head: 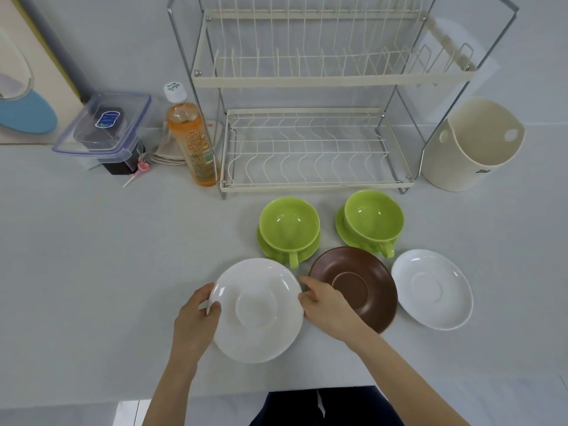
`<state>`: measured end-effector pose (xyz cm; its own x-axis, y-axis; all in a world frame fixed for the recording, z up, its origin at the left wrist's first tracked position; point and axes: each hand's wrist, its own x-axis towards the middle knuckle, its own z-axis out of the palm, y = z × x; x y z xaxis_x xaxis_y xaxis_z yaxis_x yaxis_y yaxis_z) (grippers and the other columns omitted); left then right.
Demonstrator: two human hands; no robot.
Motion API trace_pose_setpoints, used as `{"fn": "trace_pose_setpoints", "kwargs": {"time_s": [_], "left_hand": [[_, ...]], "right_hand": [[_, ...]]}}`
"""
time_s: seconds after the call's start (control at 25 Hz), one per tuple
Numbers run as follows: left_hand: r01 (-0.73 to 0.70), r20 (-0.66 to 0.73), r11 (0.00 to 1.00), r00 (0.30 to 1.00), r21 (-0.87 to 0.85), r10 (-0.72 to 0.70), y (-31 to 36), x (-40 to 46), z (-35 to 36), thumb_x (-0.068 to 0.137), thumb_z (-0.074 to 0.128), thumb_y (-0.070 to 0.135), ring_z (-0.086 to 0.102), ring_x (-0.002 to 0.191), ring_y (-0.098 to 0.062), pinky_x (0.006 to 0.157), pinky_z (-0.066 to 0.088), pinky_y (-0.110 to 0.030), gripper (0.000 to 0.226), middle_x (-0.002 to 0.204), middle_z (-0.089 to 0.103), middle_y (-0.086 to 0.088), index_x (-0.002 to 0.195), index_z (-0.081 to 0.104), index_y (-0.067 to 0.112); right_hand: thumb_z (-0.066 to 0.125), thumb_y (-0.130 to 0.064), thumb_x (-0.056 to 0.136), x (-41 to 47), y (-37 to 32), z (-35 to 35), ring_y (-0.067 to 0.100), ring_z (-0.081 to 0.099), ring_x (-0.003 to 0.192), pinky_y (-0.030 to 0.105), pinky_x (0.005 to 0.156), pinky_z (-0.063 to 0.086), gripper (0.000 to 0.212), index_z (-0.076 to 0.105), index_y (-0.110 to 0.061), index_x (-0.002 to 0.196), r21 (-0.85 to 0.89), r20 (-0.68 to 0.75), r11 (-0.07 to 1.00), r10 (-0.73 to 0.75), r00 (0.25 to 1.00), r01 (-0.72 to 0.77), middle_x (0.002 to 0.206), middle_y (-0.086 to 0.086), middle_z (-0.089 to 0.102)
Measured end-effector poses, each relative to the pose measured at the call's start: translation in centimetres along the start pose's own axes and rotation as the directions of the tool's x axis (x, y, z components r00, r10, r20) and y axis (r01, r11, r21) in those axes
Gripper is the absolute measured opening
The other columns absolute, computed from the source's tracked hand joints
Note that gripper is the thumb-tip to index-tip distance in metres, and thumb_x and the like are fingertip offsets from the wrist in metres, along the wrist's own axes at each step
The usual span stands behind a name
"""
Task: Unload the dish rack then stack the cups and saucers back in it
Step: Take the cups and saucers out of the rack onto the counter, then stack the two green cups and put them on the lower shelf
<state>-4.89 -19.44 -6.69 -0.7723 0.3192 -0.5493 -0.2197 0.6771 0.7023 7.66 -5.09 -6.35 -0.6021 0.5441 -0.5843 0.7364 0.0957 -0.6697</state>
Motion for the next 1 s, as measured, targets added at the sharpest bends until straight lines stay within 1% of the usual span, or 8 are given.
{"fn": "trace_pose_setpoints", "kwargs": {"time_s": [0.08, 0.16, 0.32, 0.4, 0.48, 0.56, 0.84, 1.0], "left_hand": [[0.015, 0.010, 1.000, 1.000, 0.007, -0.015, 0.1, 0.1, 0.1, 0.090, 0.044, 0.007, 0.052, 0.106, -0.024, 0.097, 0.037, -0.034, 0.040, 0.132, 0.054, -0.010, 0.129, 0.050, 0.014], [0.007, 0.026, 0.999, 1.000, 0.052, -0.008, 0.4, 0.2, 0.1, 0.091, 0.043, 0.011, 0.050, 0.117, -0.027, 0.098, 0.036, -0.035, 0.041, 0.135, 0.052, -0.009, 0.131, 0.047, 0.016], [-0.071, 0.089, 0.970, 0.995, 0.233, 0.052, 1.8, 0.4, 0.6, 0.093, 0.043, 0.020, 0.035, 0.135, -0.028, 0.109, 0.028, -0.036, 0.051, 0.148, 0.037, -0.010, 0.142, 0.031, 0.016], [-0.151, 0.093, 0.947, 0.987, 0.285, 0.129, 2.8, 0.5, 1.1, 0.093, 0.043, 0.020, 0.030, 0.139, -0.026, 0.112, 0.023, -0.035, 0.053, 0.151, 0.031, -0.010, 0.143, 0.027, 0.014], [-0.233, 0.101, 0.912, 0.972, 0.337, 0.211, 3.8, 0.6, 1.8, 0.093, 0.043, 0.021, 0.026, 0.141, -0.025, 0.113, 0.021, -0.035, 0.053, 0.153, 0.027, -0.009, 0.143, 0.026, 0.014], [-0.292, 0.122, 0.884, 0.957, 0.367, 0.265, 5.0, 0.9, 2.6, 0.093, 0.043, 0.021, 0.024, 0.142, -0.025, 0.113, 0.021, -0.036, 0.054, 0.154, 0.024, -0.009, 0.143, 0.025, 0.014], [-0.505, 0.181, 0.740, 0.860, 0.443, 0.478, 9.9, 0.8, 6.2, 0.090, 0.047, 0.020, 0.032, 0.137, -0.028, 0.110, 0.027, -0.035, 0.055, 0.149, 0.033, -0.013, 0.142, 0.029, 0.010], [-0.547, 0.212, 0.693, 0.832, 0.469, 0.514, 12.0, 0.4, 8.6, 0.090, 0.047, 0.022, 0.031, 0.138, -0.028, 0.111, 0.026, -0.036, 0.057, 0.151, 0.030, -0.012, 0.142, 0.027, 0.010]], "right_hand": [[0.039, -0.019, 0.090, -0.1, -0.1, -0.1, 0.024, 0.052, 0.080, 0.042, 0.090, 0.047, 0.032, 0.050, -0.004, 0.116, 0.023, 0.044, 1.000, -0.014, 0.999, 0.013, 0.089, 0.027, 0.060], [0.041, -0.023, 0.093, -0.4, -0.3, -0.3, 0.026, 0.058, 0.097, 0.037, 0.097, 0.043, 0.037, 0.046, -0.014, 0.128, 0.050, 0.093, 0.998, -0.028, 0.995, 0.023, 0.107, 0.022, 0.065], [0.040, -0.025, 0.094, -0.6, -0.7, -1.1, 0.019, 0.055, 0.099, 0.022, 0.085, 0.037, 0.044, 0.039, -0.023, 0.139, -0.013, 0.144, 0.996, -0.082, 0.986, 0.085, 0.096, 0.002, 0.062], [0.040, -0.025, 0.095, -0.8, -0.8, -2.1, 0.019, 0.056, 0.113, 0.021, 0.088, 0.036, 0.043, 0.042, -0.022, 0.137, -0.049, 0.144, 0.992, -0.113, 0.983, 0.121, 0.109, 0.004, 0.066], [0.041, -0.024, 0.094, -0.8, -0.9, -3.5, 0.022, 0.053, 0.120, 0.025, 0.096, 0.036, 0.041, 0.045, -0.017, 0.135, -0.077, 0.113, 0.985, -0.142, 0.983, 0.151, 0.121, 0.011, 0.065], [0.041, -0.023, 0.094, -0.6, -0.9, -5.1, 0.026, 0.053, 0.119, 0.026, 0.100, 0.036, 0.040, 0.047, -0.013, 0.132, -0.110, 0.079, 0.980, -0.158, 0.984, 0.166, 0.124, 0.016, 0.062], [0.049, -0.024, 0.091, -0.3, 0.2, -10.1, 0.016, 0.044, 0.132, 0.028, 0.113, 0.031, 0.050, 0.039, -0.019, 0.140, -0.140, 0.008, 0.973, -0.184, 0.983, 0.183, 0.142, 0.005, 0.050], [0.049, -0.027, 0.091, -0.6, 0.9, -12.9, 0.015, 0.039, 0.136, 0.023, 0.109, 0.027, 0.050, 0.039, -0.023, 0.140, -0.196, -0.046, 0.963, -0.196, 0.980, 0.183, 0.146, -0.001, 0.044]]}}
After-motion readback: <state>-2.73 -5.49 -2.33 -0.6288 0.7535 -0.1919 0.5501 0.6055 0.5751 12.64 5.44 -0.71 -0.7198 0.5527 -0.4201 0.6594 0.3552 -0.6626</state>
